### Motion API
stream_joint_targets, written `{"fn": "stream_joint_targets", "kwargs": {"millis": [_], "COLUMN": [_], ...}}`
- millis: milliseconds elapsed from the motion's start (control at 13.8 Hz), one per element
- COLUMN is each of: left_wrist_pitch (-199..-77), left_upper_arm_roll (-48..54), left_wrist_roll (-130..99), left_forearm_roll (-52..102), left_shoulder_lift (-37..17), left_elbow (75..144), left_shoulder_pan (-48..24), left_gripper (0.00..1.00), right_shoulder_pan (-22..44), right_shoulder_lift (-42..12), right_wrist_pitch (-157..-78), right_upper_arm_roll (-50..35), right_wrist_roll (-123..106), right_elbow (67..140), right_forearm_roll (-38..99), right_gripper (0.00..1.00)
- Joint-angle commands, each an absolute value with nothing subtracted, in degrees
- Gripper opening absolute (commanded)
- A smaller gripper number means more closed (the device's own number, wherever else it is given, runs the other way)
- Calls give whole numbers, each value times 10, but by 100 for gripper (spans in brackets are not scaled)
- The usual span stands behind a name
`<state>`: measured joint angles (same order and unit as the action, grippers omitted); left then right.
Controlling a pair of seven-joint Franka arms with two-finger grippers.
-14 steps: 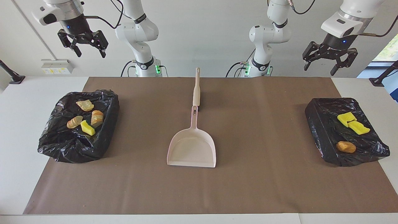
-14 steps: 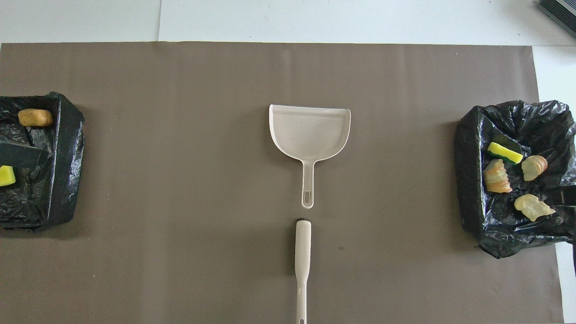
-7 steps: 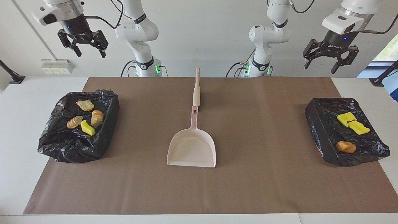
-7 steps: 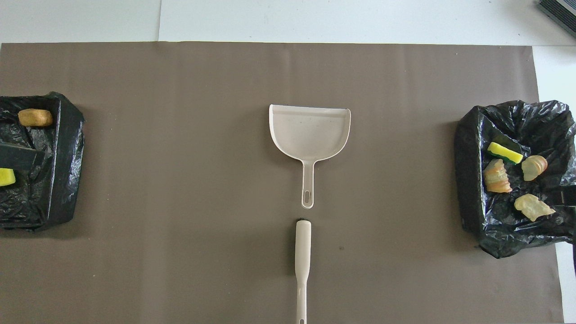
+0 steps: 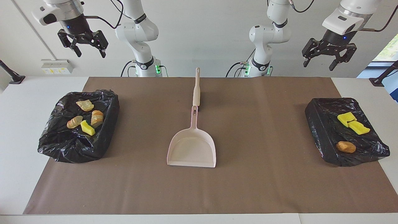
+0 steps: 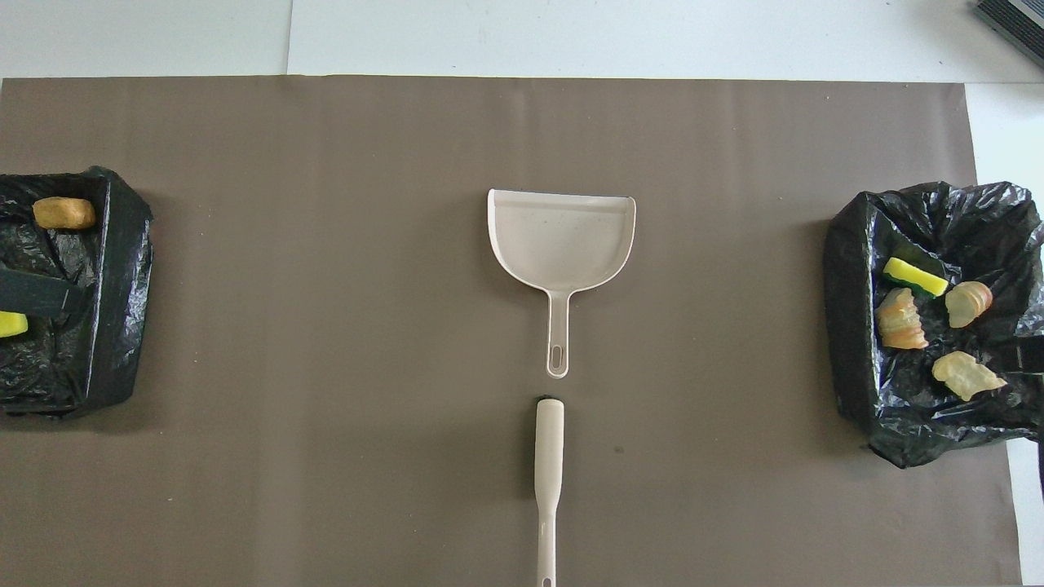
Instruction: Sweep and dump trash in bin
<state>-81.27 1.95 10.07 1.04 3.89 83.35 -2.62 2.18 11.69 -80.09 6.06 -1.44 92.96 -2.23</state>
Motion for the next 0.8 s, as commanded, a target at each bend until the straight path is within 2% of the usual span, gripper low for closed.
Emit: {"fn": "stream_joint_targets", "kwargs": {"millis": [0, 727], "left_wrist_pitch": [-798, -793], "left_upper_arm_roll": [22, 22], "left_wrist_roll": [93, 92], "left_forearm_roll": [17, 16], "left_shoulder_lift": [47, 55], "left_elbow": [832, 845], "left_shoulder_pan": [-19, -18], "left_gripper": [100, 100], "right_shoulder_pan": [21, 21], "right_shoulder_lift": [126, 126], "right_wrist_pitch": [-801, -801], "right_upper_arm_roll": [60, 60], "right_wrist_roll": [-22, -22], "right_elbow": [937, 937], "right_forearm_roll": [-25, -25], "right_gripper": [100, 100]}}
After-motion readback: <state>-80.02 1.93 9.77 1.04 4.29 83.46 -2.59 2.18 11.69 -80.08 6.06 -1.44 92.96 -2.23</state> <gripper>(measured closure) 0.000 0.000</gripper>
